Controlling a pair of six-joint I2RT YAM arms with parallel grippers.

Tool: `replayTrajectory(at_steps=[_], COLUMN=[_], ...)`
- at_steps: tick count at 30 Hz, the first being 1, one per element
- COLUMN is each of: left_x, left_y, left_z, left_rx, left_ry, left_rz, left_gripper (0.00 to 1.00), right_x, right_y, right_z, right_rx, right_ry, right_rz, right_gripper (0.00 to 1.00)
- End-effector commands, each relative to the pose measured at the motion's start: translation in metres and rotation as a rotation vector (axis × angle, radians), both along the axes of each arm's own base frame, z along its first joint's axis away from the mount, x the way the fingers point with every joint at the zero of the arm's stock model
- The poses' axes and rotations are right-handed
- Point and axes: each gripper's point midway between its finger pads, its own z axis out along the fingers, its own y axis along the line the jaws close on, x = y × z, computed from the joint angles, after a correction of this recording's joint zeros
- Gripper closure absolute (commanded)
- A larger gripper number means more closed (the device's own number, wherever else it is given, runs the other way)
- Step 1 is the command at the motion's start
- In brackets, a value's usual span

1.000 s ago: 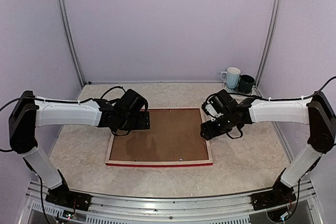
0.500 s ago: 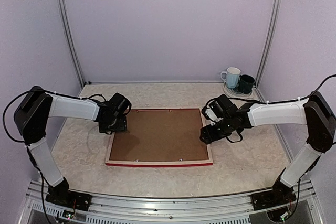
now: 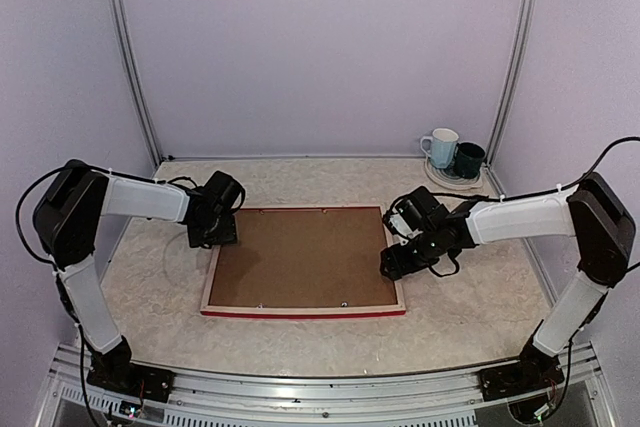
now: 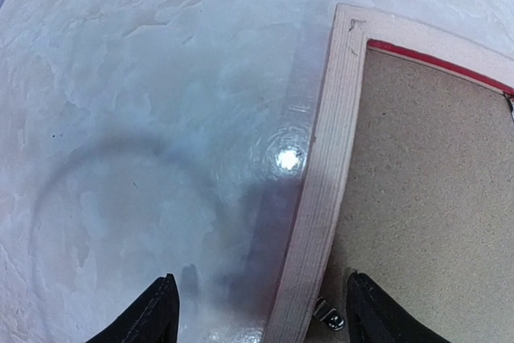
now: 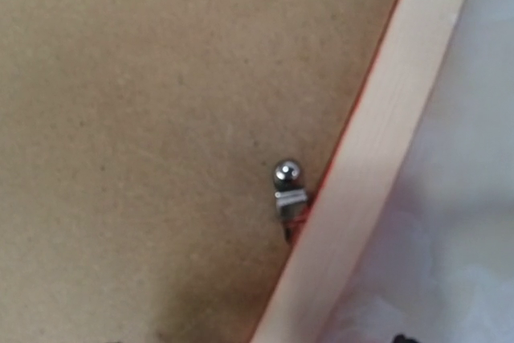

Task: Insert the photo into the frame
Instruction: Press the fastener onto the backboard.

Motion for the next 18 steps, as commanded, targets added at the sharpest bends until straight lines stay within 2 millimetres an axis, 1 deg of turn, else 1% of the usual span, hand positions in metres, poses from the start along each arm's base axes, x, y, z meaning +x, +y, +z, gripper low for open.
replayTrajectory(at_steps=[1,5,10,15,18], left_x=[0.002,-0.001,-0.006,-0.012,-0.016], left_y=[-0.003,-0.003,-0.005,-0.003,-0.003], left_z=[-0.008,-0.015,-0.018,-0.022,-0.026], left_rx=[-0.022,-0.023,-0.038,-0.04,-0.047], left_ry=[0.013,0.027,0.043,0.056,0.066], left_rz=[-0.014,-0.018,-0.03,-0.037,-0.042], left_gripper=[0.31,0.37,0.43,0.46,0.51], right_x=[0.006,0.005,0.005,0.005,0.004], right_y=[0.005,0.003,0.001,-0.005,-0.006], right_z=[-0.001,-0.003,-0.009,-0.026,-0.036], right_rx=[0.013,0.002,-0.014,-0.058,-0.071], right_ry=[-0.002,0.001,0.012,0.032,0.051], right_rz=[0.002,0.004,0.002,-0.015,-0.016], right_gripper=[0.29,0.29,0.3,0.37,0.42])
